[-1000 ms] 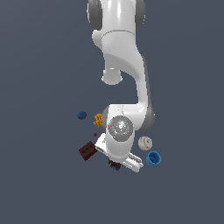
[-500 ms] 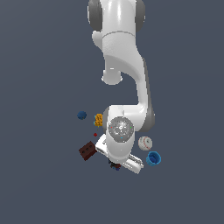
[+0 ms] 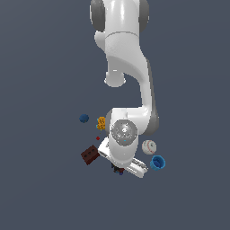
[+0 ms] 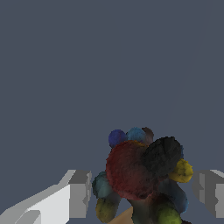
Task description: Pick up a designated object from a clutter of objects.
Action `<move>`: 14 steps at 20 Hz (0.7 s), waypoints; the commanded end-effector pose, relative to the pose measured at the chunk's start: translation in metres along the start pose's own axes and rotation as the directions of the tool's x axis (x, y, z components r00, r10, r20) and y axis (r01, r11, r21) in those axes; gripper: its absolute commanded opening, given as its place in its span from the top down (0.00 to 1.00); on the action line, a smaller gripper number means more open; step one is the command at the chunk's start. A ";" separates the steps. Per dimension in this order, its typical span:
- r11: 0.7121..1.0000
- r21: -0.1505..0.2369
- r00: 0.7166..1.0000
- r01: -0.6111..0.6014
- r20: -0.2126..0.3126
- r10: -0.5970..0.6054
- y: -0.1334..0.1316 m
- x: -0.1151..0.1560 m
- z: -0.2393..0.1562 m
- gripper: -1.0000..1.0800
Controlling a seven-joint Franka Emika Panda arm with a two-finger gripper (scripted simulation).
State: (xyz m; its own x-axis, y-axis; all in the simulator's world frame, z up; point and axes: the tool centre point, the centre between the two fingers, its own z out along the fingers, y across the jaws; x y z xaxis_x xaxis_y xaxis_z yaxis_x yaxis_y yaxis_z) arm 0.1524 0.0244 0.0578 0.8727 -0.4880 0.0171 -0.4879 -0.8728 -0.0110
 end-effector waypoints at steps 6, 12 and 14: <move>1.000 0.001 1.000 0.001 0.001 -0.001 -0.007 -0.013 -0.020 1.00; 1.000 0.000 1.000 0.001 0.003 -0.001 -0.017 -0.035 -0.056 1.00; 1.000 -0.001 1.000 0.001 0.004 -0.001 -0.022 -0.045 -0.073 1.00</move>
State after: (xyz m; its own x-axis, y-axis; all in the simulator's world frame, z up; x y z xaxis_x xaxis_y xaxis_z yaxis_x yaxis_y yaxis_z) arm 0.1276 0.0566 0.1176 0.8719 -0.4895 0.0139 -0.4894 -0.8720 -0.0093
